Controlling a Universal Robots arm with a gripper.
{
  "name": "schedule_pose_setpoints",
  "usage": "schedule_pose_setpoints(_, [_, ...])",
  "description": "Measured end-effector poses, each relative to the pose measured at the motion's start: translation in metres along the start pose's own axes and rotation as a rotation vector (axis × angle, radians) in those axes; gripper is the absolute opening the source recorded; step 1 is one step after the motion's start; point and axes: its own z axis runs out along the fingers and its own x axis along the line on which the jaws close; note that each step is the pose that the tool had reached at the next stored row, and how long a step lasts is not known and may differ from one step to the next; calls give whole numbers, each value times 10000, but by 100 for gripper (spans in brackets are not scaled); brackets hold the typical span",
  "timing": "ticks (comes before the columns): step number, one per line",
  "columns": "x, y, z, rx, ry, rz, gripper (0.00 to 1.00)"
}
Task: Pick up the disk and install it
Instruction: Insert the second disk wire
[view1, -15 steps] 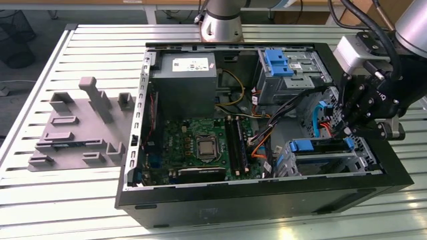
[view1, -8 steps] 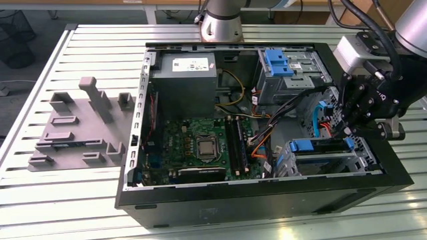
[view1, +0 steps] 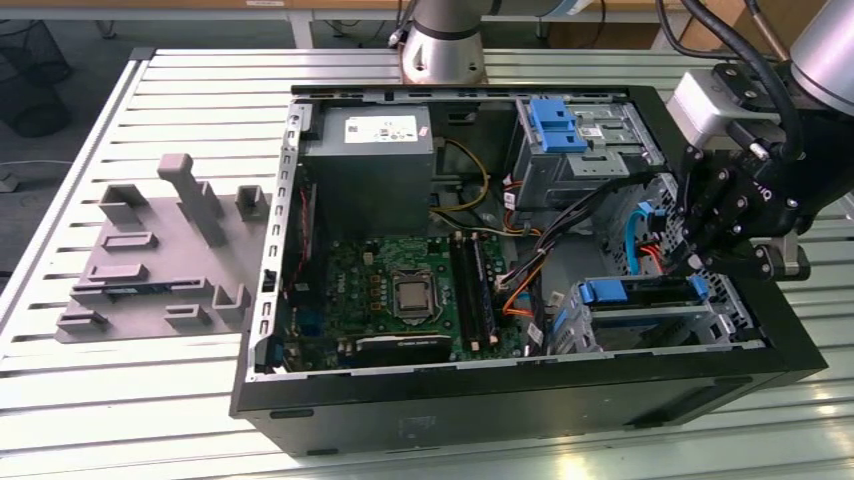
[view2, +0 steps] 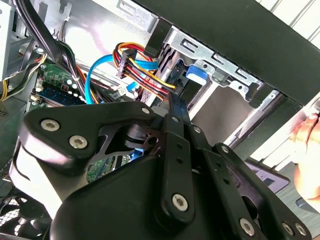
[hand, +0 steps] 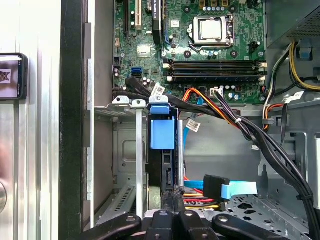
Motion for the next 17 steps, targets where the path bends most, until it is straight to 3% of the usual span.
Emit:
schedule_pose_setpoints(5, [0, 5, 1, 0, 0, -1, 11])
schedule_pose_setpoints(9, [4, 113, 5, 0, 1, 0, 11])
schedule_pose_setpoints(13, [5, 127, 3, 0, 3, -1, 11])
schedule_pose_setpoints(17, [8, 135, -138, -10, 2, 1, 11])
